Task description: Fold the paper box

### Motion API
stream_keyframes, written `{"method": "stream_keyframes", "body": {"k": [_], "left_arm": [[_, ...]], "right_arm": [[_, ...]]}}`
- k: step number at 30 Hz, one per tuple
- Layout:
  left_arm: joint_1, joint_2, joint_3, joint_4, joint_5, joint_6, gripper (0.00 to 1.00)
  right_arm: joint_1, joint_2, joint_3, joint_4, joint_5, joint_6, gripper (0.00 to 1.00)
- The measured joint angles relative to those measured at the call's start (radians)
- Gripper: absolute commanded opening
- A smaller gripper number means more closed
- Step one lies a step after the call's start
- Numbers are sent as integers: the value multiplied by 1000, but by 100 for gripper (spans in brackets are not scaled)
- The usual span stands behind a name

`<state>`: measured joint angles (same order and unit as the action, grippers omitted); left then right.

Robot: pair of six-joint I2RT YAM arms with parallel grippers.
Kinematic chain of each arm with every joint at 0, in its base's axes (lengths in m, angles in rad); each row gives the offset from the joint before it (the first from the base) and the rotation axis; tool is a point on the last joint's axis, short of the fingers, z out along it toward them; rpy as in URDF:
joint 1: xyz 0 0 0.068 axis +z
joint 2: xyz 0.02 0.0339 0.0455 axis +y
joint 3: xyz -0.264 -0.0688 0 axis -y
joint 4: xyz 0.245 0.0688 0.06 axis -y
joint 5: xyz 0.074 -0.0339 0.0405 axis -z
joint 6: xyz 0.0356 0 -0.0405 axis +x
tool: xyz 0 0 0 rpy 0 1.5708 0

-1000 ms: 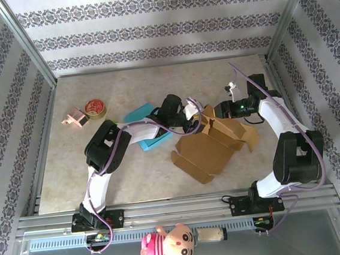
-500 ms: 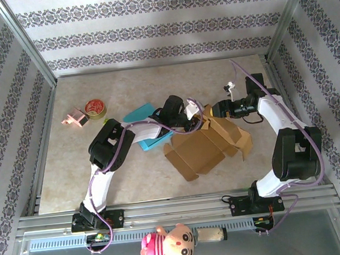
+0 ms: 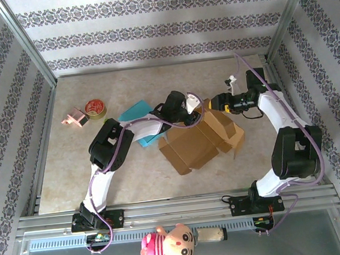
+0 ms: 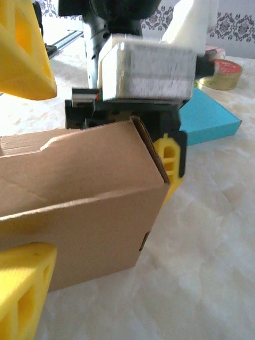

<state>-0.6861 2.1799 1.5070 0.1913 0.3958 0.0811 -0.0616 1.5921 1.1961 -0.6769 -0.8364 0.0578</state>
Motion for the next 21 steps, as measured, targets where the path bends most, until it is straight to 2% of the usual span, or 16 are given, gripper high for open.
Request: {"method": "stream_keyframes", "body": {"k": [4,8,12,16,21], "left_arm": [[0,3,39,-11,4,-14,23],[0,18,81,-13,10,-23,0],[-3,24,82,-11,-19,-45,0],[-28,-3,26,37,-212,-87,0],[-88,-55,-36,31,-566,-143,0]], "right_arm": [[4,35,0,0,1,0,70],[6,44,0,0,1,0,70],[6,35,0,7,27,21,70],[8,-53,29,4,200,125,71],[7,-263,74,8,436,317,66]]}}
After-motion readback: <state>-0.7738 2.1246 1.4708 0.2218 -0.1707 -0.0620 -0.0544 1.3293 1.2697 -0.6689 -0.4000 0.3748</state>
